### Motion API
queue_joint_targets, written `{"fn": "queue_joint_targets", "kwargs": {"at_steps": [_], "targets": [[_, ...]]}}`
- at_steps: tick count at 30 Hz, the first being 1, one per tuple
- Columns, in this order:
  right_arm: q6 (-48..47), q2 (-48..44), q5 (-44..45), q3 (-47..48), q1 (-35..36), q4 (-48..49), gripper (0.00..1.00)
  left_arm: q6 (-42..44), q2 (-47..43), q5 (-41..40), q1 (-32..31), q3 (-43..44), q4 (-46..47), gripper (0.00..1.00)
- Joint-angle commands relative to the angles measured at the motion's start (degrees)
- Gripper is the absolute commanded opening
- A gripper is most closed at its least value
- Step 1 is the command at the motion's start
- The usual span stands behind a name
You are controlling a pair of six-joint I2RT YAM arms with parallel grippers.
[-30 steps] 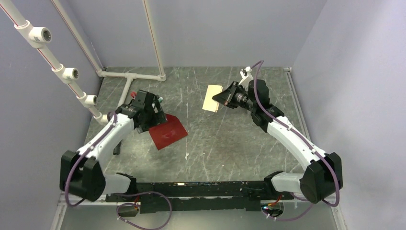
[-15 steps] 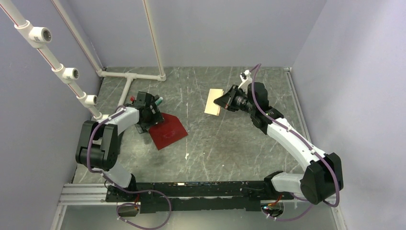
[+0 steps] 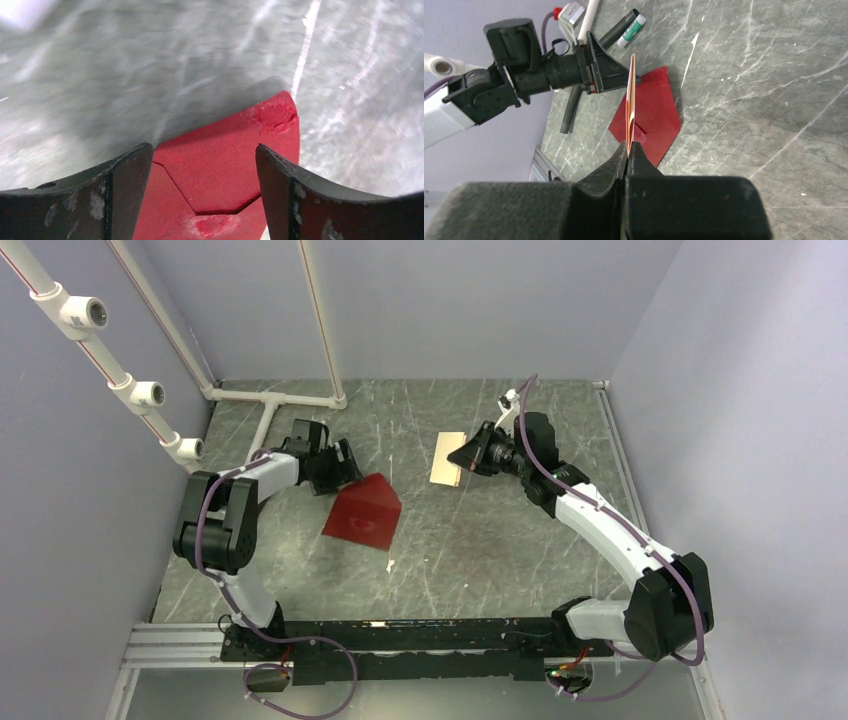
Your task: Place the letter into the envelope and seal it
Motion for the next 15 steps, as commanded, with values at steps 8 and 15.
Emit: {"fn": "queue_joint_targets", "kwargs": {"at_steps": [8, 15], "targets": [[-1.9, 2.0, -3.1, -2.1, 0.0, 1.9, 0.00, 4.1, 6.6, 15.5, -7.7, 6.6, 0.2, 0.78], [-2.2, 5.2, -7.6, -3.0, 2.5, 3.0, 0.00, 1.7, -2.5, 1.2, -7.5, 11.4, -9.9, 0.81]]}}
